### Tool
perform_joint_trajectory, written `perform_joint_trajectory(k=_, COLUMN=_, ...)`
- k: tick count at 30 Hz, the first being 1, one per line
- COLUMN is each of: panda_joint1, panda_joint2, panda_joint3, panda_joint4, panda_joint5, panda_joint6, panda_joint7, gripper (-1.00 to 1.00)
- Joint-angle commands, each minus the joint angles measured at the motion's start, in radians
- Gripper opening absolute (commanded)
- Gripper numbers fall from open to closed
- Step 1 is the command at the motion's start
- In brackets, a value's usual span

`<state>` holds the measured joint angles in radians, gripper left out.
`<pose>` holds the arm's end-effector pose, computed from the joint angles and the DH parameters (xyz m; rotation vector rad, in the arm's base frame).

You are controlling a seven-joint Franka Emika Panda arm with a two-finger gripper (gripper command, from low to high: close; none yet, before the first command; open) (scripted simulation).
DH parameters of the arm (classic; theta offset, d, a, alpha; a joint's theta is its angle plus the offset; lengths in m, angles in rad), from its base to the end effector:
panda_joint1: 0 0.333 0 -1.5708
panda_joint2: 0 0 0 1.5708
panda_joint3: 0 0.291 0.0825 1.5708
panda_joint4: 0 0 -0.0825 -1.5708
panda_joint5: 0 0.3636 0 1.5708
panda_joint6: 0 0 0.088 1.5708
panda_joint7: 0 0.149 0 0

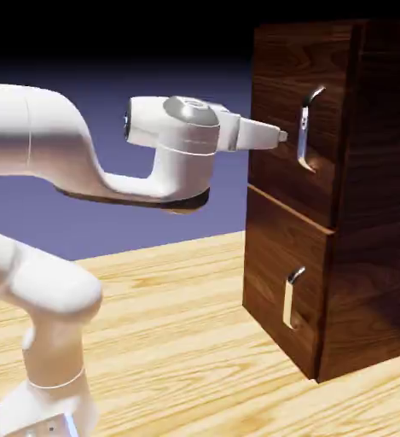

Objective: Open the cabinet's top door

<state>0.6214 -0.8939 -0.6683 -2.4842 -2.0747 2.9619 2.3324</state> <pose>0.3906 -0.0097 0.5734 -1.9104 0.6919 -1.6600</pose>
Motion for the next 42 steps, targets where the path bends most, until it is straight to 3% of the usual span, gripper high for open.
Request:
perform_joint_trajectory(k=1, panda_joint1=0.013, panda_joint2=-0.007, panda_joint3=-0.014, panda_joint4=0.007, panda_joint5=-0.044, panda_joint6=-0.002, panda_joint7=0.033, gripper=0.0)
perform_joint_trajectory(k=11, panda_joint1=0.12, panda_joint2=-0.064, panda_joint3=-0.132, panda_joint4=0.064, panda_joint5=-0.41, panda_joint6=-0.015, panda_joint7=0.314, gripper=0.0)
perform_joint_trajectory(k=16, panda_joint1=0.301, panda_joint2=0.017, panda_joint3=-0.244, panda_joint4=0.183, panda_joint5=-0.467, panda_joint6=-0.062, panda_joint7=0.348, gripper=0.0)
perform_joint_trajectory(k=17, panda_joint1=0.301, panda_joint2=0.017, panda_joint3=-0.244, panda_joint4=0.183, panda_joint5=-0.467, panda_joint6=-0.062, panda_joint7=0.348, gripper=-1.0)
perform_joint_trajectory(k=31, panda_joint1=-0.1, panda_joint2=-0.1, panda_joint3=0.214, panda_joint4=-0.153, panda_joint5=-0.05, panda_joint6=-0.4, panda_joint7=0.232, gripper=-1.0)
perform_joint_trajectory(k=42, panda_joint1=-0.185, panda_joint2=-0.201, panda_joint3=0.613, panda_joint4=-0.285, panda_joint5=0.381, panda_joint6=-0.781, panda_joint7=0.151, gripper=-1.0)
